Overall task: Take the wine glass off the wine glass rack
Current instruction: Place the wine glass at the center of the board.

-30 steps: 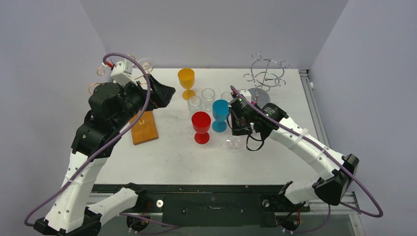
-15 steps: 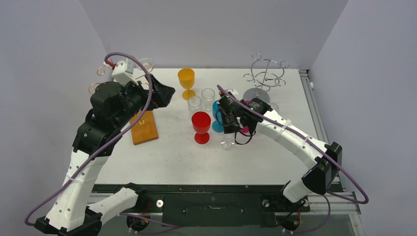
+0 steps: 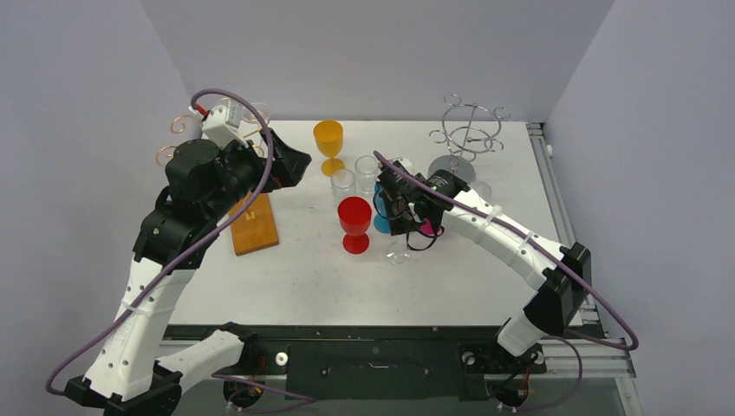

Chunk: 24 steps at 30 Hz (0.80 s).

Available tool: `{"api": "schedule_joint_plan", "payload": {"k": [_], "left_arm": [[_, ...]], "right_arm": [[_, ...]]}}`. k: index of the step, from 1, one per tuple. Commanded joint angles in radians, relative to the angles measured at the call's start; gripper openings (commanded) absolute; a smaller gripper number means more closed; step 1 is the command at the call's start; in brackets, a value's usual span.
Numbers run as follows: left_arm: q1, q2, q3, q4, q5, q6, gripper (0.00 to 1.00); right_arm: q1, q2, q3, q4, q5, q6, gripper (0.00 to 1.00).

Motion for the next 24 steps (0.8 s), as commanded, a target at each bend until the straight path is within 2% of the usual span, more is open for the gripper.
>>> {"api": "schedule_joint_plan", "payload": {"k": [1, 5, 13, 24], "left_arm": [[0.011, 0.003, 0.009, 0.049, 0.026, 0.002, 0.96], [0.018, 0.006, 0.003, 0.057, 0.039, -0.006, 0.96], [0.029, 0.02, 0.001, 0.065, 0.054, -0.018, 0.96], [0.042, 0.04, -0.005, 0.087, 0.065, -0.055, 0.96]], "right_arm": [[0.009, 0.003, 0.057, 0.006, 0.002, -0.023, 0.15], [0.009, 0.003, 0.06, 0.006, -0.003, -0.022, 0.23], [0.009, -0.016, 0.075, 0.005, -0.002, -0.022, 0.33], [0.009, -0.059, 0.096, 0.004, 0.0, -0.024, 0.39]]}}
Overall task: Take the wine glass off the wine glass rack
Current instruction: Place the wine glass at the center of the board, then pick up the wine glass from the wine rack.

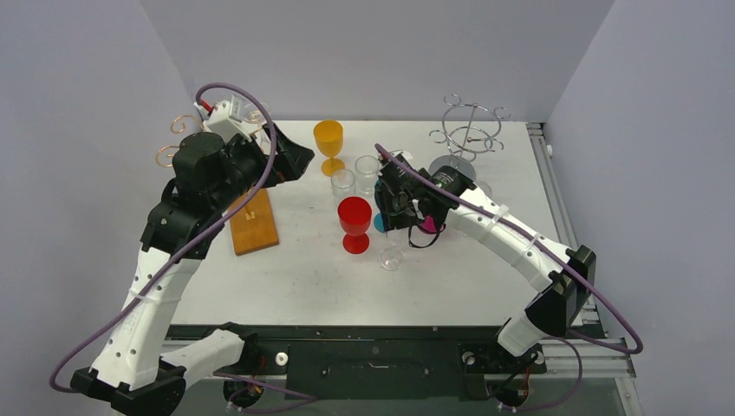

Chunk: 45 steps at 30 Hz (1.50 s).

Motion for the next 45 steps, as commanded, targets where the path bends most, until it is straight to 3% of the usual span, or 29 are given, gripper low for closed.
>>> {"api": "schedule_joint_plan", "payload": {"k": [1, 15, 24, 25, 29, 35, 45], "left_arm": [[0.012, 0.006, 0.001, 0.061, 0.013, -0.023, 0.96], [0.081, 0.069, 0.105, 0.052, 0.001, -0.045, 0.96], [0.209, 0.14, 0.245, -0.004, -0.128, -0.065, 0.99], [0.22, 0.154, 0.259, -0.009, -0.139, -0.075, 1.0], [0.317, 0.203, 0.28, -0.023, -0.088, -0.123, 0.87], [0.429, 0.276, 0.285, 0.008, 0.036, -0.194, 0.7], [0.49, 0.351, 0.232, 0.073, 0.124, -0.306, 0.55]], "right_arm": [[0.009, -0.065, 0.045, 0.004, 0.002, -0.007, 0.39], [0.009, -0.188, 0.045, 0.038, -0.014, -0.01, 0.47], [-0.023, -0.298, 0.021, 0.075, -0.051, -0.023, 0.58], [-0.046, -0.305, 0.013, 0.081, -0.071, -0.024, 0.63], [-0.144, -0.34, -0.045, 0.142, -0.196, -0.023, 0.76], [-0.205, -0.39, -0.098, 0.214, -0.253, 0.001, 0.77], [-0.272, -0.435, -0.143, 0.249, -0.297, 0.005, 0.77]]}}
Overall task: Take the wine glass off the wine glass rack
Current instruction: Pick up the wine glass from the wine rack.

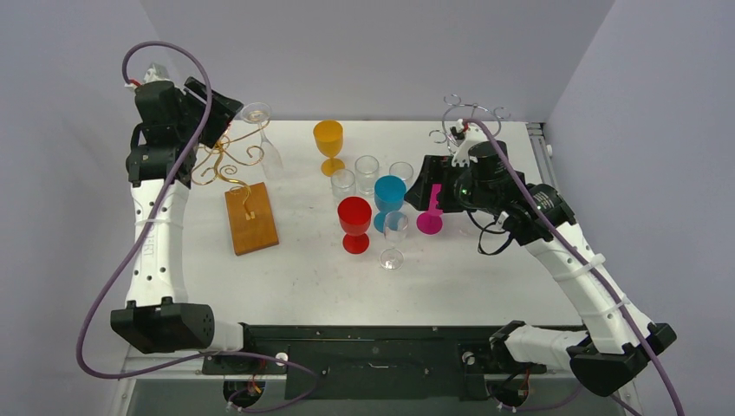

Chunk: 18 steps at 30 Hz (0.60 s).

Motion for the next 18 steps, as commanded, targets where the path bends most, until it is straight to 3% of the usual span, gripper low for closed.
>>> {"api": "schedule_joint_plan", "payload": {"k": [1, 18], "left_arm": [[0.011, 0.02, -0.007, 0.076, 0.063, -0.067, 0.54], [0.014, 0.087, -0.046, 0.153, 0.044, -0.12, 0.48]], "right_arm": [[-0.03, -0.039, -0.006, 0.057, -0.034, 0.003, 0.77], [-0.069, -0.043, -0.011, 0.057, -0.062, -0.001, 0.77]]}}
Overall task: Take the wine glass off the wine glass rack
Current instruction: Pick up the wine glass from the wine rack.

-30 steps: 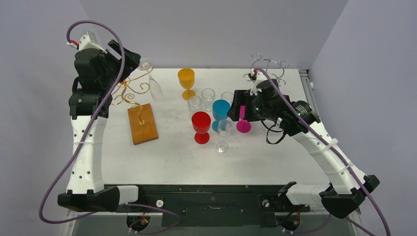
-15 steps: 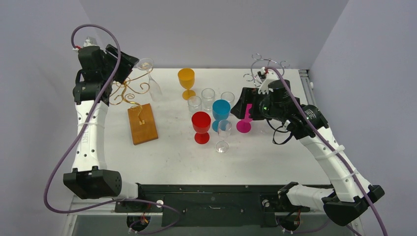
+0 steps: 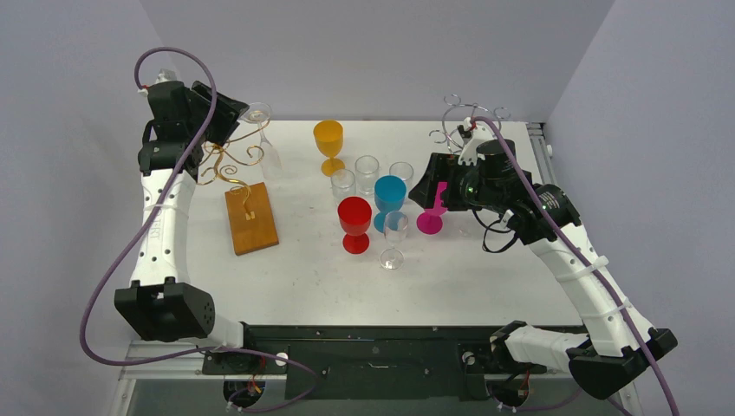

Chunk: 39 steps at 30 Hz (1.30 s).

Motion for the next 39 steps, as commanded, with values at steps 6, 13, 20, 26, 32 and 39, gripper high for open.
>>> {"api": "schedule_joint_plan", "payload": {"k": [6, 13, 20, 26, 32, 39], "left_arm": [[0.009, 0.044, 0.0, 0.103, 0.009, -0.042, 0.44], [0.01, 0.05, -0.003, 0.128, 0.02, -0.061, 0.35], [0.014, 0.046, -0.023, 0.153, 0.043, -0.085, 0.26], [0.018, 0.043, -0.036, 0.173, 0.065, -0.102, 0.18], [0.023, 0.032, -0.046, 0.194, 0.086, -0.123, 0.1], [0.036, 0.022, -0.045, 0.207, 0.114, -0.14, 0.01]], "right_arm": [[-0.012, -0.021, -0.003, 0.052, -0.009, 0.0, 0.77], [-0.016, -0.021, -0.003, 0.05, -0.009, -0.003, 0.77], [-0.019, -0.021, -0.003, 0.049, -0.009, -0.002, 0.76], [-0.02, -0.022, -0.005, 0.049, -0.008, -0.002, 0.76], [-0.021, -0.021, -0.006, 0.05, -0.008, -0.002, 0.75], [-0.023, -0.02, -0.006, 0.048, -0.005, -0.002, 0.74]]}}
